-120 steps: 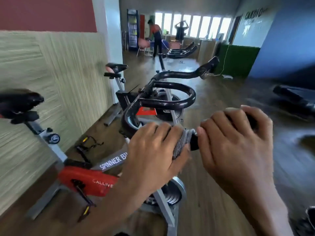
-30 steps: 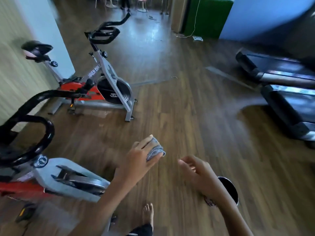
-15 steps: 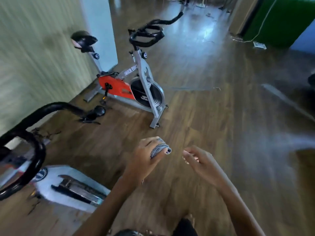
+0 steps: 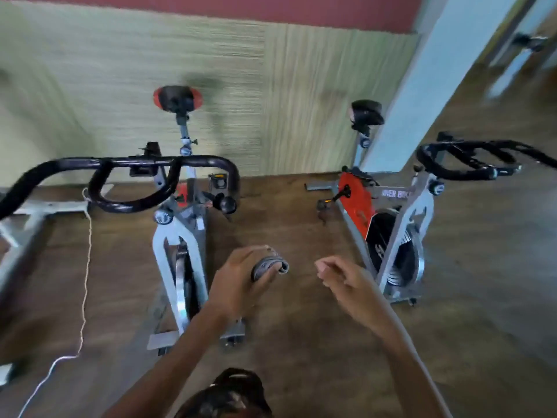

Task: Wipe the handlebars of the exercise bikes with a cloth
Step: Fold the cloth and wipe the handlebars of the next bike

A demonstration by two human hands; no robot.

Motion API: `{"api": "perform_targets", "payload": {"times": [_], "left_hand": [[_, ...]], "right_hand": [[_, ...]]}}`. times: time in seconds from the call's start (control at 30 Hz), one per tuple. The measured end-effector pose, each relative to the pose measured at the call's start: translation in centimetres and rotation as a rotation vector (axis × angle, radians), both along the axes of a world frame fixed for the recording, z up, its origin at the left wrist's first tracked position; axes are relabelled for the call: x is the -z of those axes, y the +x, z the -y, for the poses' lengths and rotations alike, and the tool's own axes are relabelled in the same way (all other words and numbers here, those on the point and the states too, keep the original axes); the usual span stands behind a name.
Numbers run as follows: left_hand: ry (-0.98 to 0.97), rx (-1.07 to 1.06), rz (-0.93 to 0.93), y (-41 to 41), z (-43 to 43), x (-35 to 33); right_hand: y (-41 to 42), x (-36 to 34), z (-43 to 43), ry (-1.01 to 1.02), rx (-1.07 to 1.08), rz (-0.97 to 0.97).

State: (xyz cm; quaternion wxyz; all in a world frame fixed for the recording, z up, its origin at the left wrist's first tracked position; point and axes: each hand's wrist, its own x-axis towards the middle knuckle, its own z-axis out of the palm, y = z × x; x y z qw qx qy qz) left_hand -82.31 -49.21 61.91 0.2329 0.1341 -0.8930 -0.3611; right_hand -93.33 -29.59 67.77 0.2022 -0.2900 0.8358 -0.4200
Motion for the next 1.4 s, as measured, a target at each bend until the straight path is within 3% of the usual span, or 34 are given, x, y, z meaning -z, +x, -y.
{"api": "perform_targets", "payload": {"times": [0.5, 0.6, 0.77, 0.87, 1.07, 1.23, 1.33, 1.4], "left_hand": [[0.036, -0.861, -0.192, -0.1, -0.7, 0.3], [0.007, -1.025, -0.232, -1.1, -0.2, -1.4], [-0.02, -1.258, -0.351, -3.5, 0.0, -4.8], [-0.011, -1.344, -0.399, -6.2, 0.6, -6.1], [-0.175, -1.562, -0.203, -13.6, 1.0, -5.4], [-0.303, -1.779, -0.202, -15.6, 1.2, -4.4], [0.011, -1.967, -0.479, -16.7, 2.1, -4.8], [-0.02, -2.027, -0.558, -18.0, 2.3, -4.6]], "right_hand": [[-11.4, 1.5, 14.4, 0.072, -0.814, 0.09], [-13.2, 1.0, 18.4, -0.012, -0.874, 0.001], [-14.0, 0.5, 23.1, -0.366, -0.89, -0.053], [-14.8, 0.8, 26.0, -0.32, -1.003, -0.093], [-18.6, 4.4, 30.5, -0.352, -1.283, -0.351], [-20.4, 6.1, 31.4, -0.467, -1.438, -0.433], [-20.8, 6.6, 31.5, -0.494, -1.476, -0.47], [-21.0, 6.9, 31.5, -0.508, -1.471, -0.467]]}}
